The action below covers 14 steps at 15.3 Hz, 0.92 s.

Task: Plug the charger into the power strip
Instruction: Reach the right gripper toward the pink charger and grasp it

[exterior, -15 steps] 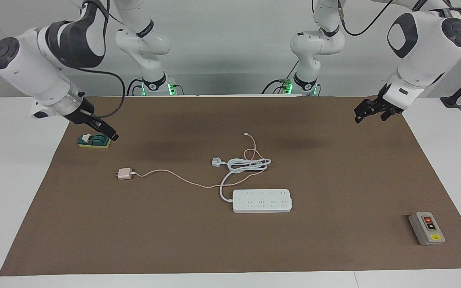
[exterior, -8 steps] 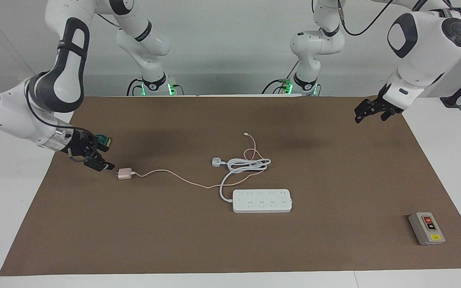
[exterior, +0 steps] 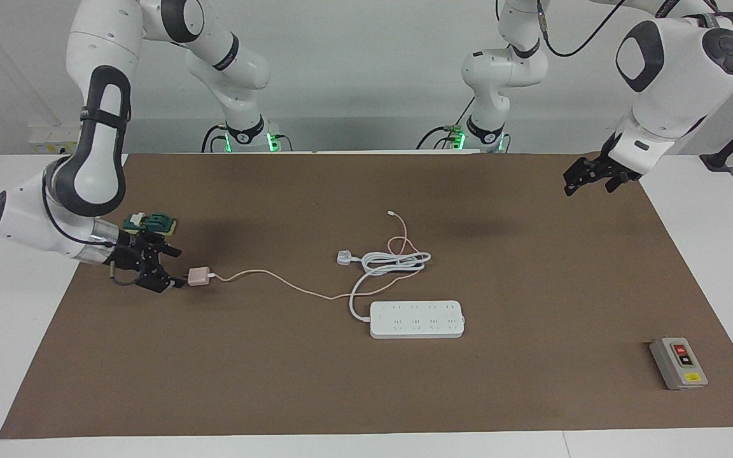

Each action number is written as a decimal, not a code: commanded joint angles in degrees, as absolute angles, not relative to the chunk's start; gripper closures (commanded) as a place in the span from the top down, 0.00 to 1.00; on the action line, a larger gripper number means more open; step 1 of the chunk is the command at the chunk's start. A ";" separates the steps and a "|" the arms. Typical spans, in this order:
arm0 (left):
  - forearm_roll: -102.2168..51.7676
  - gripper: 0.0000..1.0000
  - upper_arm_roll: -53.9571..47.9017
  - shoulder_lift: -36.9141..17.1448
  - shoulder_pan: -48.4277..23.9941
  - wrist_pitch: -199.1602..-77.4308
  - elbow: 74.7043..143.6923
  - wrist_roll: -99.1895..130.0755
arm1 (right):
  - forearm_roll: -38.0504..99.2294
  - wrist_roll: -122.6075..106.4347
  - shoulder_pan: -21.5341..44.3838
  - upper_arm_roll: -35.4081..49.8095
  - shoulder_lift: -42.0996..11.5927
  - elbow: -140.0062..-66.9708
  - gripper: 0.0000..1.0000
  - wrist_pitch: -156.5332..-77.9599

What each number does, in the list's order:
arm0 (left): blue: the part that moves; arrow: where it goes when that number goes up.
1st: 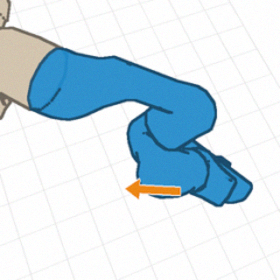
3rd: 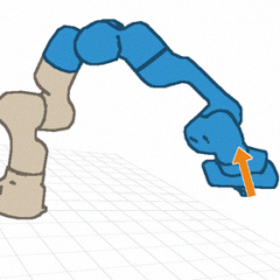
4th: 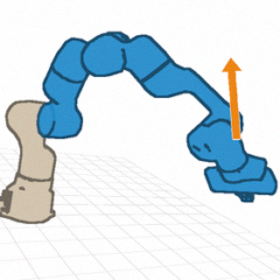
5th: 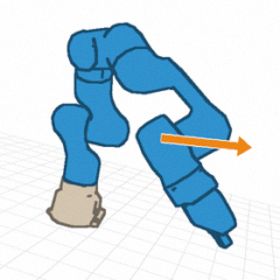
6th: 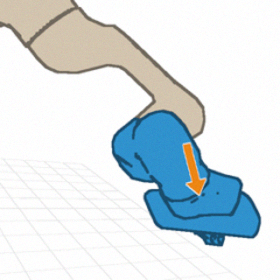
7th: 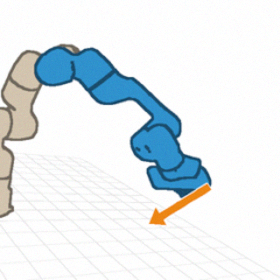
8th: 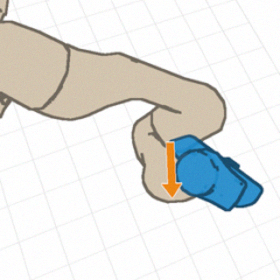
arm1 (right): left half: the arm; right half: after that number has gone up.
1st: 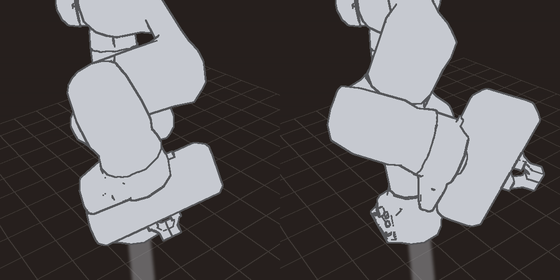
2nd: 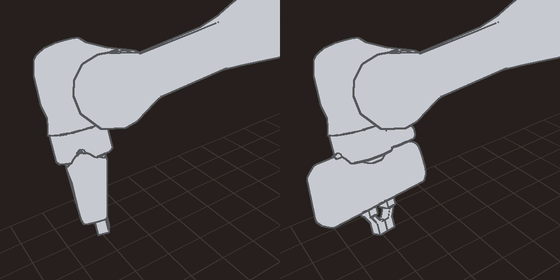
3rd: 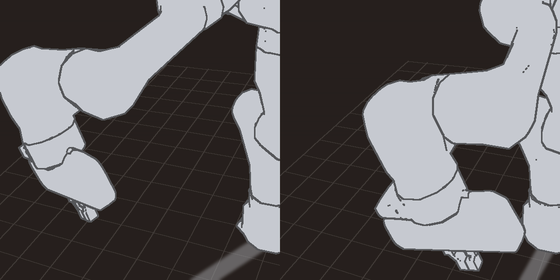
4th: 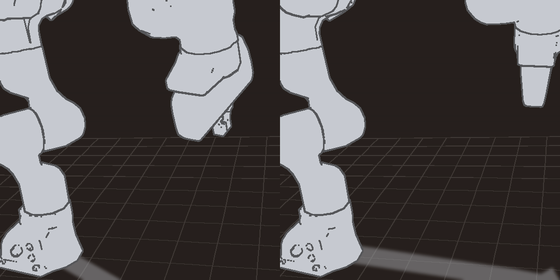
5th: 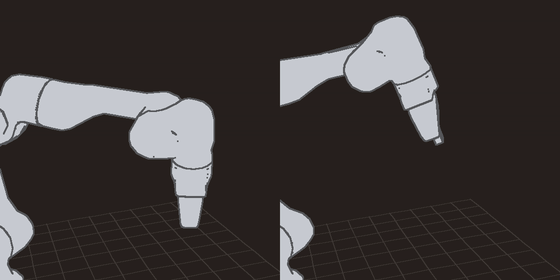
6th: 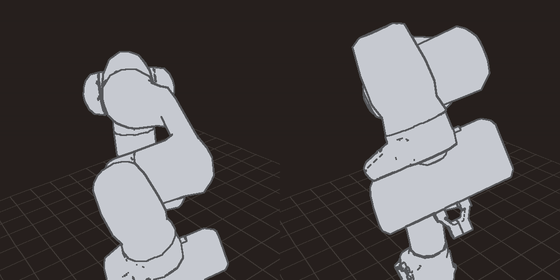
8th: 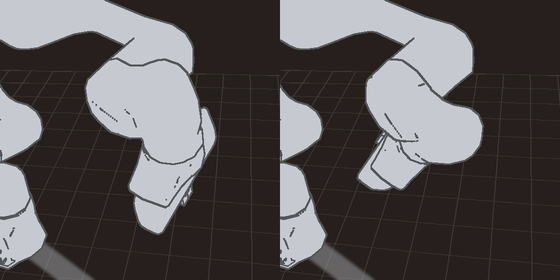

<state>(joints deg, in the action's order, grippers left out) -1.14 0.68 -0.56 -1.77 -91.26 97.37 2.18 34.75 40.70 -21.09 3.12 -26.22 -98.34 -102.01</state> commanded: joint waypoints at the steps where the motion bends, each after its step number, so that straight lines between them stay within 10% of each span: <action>1: -0.79 1.00 0.44 0.44 -1.32 -90.88 97.65 2.28 | 37.09 41.75 -22.67 3.69 -27.15 -98.61 1.00 -99.06; 14: -0.79 1.00 0.35 0.44 -1.32 -90.88 97.65 2.20 | 37.09 39.91 -20.92 3.69 -28.83 -103.97 1.00 -107.31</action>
<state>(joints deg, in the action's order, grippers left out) -1.14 0.68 -0.53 -1.77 -91.26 97.37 2.18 35.70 40.79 -20.90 3.43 -29.35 -102.46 -105.45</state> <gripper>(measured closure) 0.000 0.000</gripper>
